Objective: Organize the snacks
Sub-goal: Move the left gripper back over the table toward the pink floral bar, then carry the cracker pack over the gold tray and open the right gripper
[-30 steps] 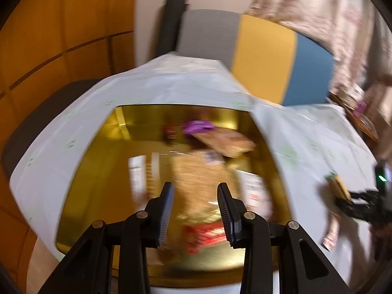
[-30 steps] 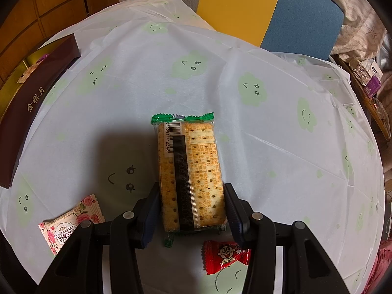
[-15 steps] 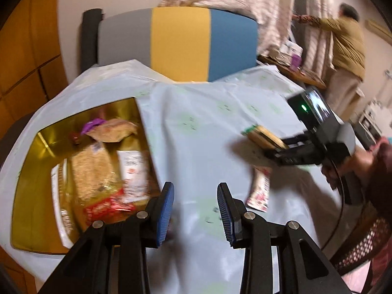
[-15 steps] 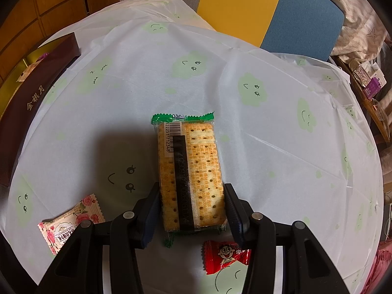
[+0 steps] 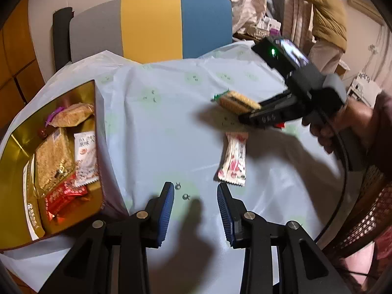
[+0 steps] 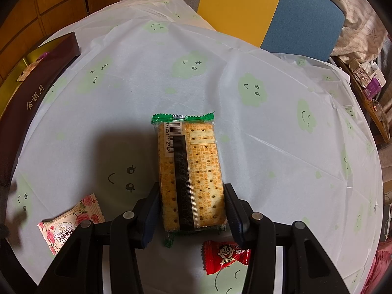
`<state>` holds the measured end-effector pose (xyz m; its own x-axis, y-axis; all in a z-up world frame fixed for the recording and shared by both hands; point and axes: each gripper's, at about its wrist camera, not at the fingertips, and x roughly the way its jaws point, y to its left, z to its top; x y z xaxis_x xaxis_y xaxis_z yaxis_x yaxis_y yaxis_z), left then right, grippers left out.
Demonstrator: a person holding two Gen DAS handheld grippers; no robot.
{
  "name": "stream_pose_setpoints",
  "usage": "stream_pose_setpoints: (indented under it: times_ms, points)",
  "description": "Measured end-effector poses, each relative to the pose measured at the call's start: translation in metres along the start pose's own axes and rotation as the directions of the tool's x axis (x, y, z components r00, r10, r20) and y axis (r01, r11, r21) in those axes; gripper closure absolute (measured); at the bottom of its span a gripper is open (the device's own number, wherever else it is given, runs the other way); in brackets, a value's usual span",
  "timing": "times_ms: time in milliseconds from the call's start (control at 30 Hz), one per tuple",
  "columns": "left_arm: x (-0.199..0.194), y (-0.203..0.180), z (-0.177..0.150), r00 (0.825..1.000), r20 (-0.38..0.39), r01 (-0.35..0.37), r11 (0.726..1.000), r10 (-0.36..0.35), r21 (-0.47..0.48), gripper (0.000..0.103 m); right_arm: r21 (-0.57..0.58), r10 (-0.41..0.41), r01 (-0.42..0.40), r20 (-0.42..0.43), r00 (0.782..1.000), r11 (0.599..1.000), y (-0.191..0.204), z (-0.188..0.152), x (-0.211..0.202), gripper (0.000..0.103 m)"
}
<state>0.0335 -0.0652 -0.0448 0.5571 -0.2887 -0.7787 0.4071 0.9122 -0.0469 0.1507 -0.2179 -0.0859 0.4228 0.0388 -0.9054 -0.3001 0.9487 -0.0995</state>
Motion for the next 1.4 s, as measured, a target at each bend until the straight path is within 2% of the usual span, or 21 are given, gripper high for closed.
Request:
stream_pose_setpoints:
  times_ms: [267,700,867,1000,1133,1300,1400]
  points:
    - [0.019,0.003,-0.014,0.999,-0.038,0.011,1.000,-0.012,-0.021,0.066,0.000,0.000,0.000,0.001,1.000,1.000,-0.001,-0.001,0.000,0.054]
    - [0.021,0.006,-0.025,0.998,0.054,0.024,0.999,-0.023,-0.028,0.065,0.022,0.006,-0.006,-0.006,1.000,1.000,-0.002,0.001,0.000,0.054]
    - [0.021,0.009,-0.028,0.996,0.077,0.038,0.999,-0.035,-0.029,0.065,0.037,-0.019,0.021,-0.074,0.997,0.999,-0.001,0.015,0.001,0.054]
    - [0.019,0.009,-0.030,0.995,0.087,0.043,0.999,-0.040,-0.031,0.065,0.010,0.044,-0.044,-0.050,0.998,0.999,0.015,0.029,-0.014,0.054]
    - [0.019,0.009,-0.032,0.994,0.101,0.045,0.999,-0.042,-0.024,0.065,-0.112,0.142,-0.141,-0.001,0.990,0.984,0.054,0.047,-0.041,0.054]
    - [0.019,0.011,-0.034,0.992,0.115,0.059,0.998,-0.056,-0.027,0.065,-0.204,0.281,-0.265,0.052,0.958,0.942,0.096,0.077,-0.070,0.054]
    - [0.019,0.011,-0.034,0.991,0.122,0.061,0.998,-0.058,-0.024,0.065,-0.250,0.363,-0.339,0.058,0.930,0.907,0.119,0.094,-0.083,0.054]
